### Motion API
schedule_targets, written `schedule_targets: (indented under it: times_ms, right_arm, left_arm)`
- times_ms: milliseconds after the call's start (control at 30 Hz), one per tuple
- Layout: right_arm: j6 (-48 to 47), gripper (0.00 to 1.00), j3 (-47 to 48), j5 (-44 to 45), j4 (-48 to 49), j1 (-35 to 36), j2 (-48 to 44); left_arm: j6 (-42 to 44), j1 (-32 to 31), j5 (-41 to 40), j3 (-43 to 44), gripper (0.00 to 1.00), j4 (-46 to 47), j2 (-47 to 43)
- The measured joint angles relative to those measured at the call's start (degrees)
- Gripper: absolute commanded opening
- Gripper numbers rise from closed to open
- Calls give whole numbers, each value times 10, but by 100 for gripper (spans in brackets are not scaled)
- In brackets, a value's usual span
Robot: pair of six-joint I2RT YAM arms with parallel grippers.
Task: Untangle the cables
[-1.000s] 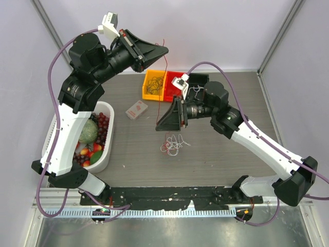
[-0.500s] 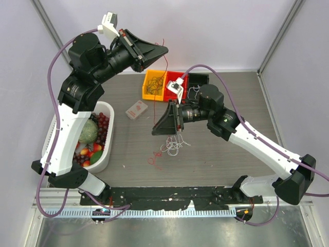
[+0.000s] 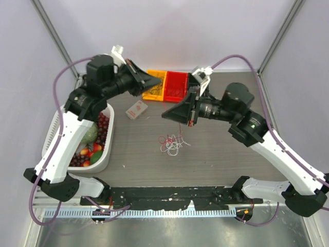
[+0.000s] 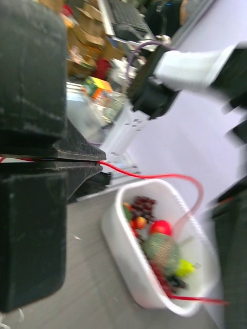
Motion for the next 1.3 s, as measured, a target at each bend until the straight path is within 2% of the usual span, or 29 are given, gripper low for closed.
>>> schedule_targets:
  times_ms: [133,300,400,500,600,700,933,1000,1167,1300]
  right_arm:
    - [1,1,28,76,27,2,-30]
    - [5,1,47,145,65,2,-26]
    - [6,1,63,170,66,2,-13]
    - [5,1,79,186,59,2,-7]
    - [-3,1,94,192,45,2,-9]
    - [-10,1,96,197,23,2,-23]
    - [-18,1,96,207,-20,2,-54]
    - [-19,1,101,215,-32,2,-56]
    - [-16,1,125,230,-59,2,-43]
    - [-9,1,145,243,-80,2,-25]
  left_arm:
    - [0,-40,-1,-94,0,-9,12]
    - [-4,-111,16,-159,0,-1,34]
    - [-10,-125,28,-190,2,5,36]
    - [-8,-125,29,-205,27,7,36]
    - [11,-122,16,-207,57,8,31]
    - [32,-116,-7,-228,73,8,-2]
    - [90,-77,-83,-288,86,8,-135]
    - [115,-74,-119,-300,99,9,-173]
    - [180,-74,-156,-358,99,71,-258]
    - [239,-78,-127,-372,99,153,-282]
